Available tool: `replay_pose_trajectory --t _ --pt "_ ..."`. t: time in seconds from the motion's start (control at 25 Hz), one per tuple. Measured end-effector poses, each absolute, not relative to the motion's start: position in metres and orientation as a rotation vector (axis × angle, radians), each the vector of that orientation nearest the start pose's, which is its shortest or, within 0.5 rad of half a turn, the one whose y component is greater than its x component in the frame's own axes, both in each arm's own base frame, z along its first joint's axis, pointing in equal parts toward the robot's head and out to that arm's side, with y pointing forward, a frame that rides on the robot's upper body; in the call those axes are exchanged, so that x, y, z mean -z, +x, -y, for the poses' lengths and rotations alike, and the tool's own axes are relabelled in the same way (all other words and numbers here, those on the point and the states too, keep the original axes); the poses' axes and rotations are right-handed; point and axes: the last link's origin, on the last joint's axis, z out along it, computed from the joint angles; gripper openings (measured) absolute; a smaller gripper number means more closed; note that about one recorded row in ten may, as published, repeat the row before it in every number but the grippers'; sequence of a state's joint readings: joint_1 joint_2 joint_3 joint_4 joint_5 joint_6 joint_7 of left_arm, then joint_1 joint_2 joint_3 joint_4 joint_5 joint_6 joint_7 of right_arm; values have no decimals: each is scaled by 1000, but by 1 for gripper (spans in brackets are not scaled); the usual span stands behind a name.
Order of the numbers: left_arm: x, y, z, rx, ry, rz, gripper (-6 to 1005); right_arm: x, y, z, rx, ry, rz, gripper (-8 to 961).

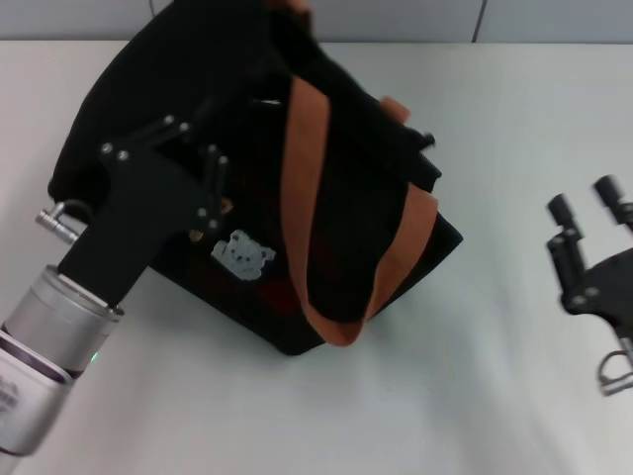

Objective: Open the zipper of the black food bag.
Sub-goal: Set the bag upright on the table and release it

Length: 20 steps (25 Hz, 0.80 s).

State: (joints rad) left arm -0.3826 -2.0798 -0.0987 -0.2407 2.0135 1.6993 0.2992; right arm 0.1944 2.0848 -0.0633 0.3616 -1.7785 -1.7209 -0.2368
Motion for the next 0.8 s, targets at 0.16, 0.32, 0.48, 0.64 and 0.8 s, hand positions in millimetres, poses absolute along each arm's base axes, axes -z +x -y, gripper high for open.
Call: replay_pose_trajectory --t 0.16,0.32,0.48,0.64,0.8 --pt "51 -270 -241 901 -1771 32 95 42 294 -194 -1027 -1727 -264 352" --pt "51 -277 -232 894 -1771 76 95 36 299 -198 -1109 -1799 -320 437" --pt "53 -284 -226 920 -1814 148 96 36 294 -198 -1165 -1895 -290 583" --pt "70 -275 -226 948 -1935 153 96 35 290 -195 -1239 -2026 -258 667" --pt "87 -263 -229 960 -2072 108 97 27 289 -190 -1293 -2172 -204 666"
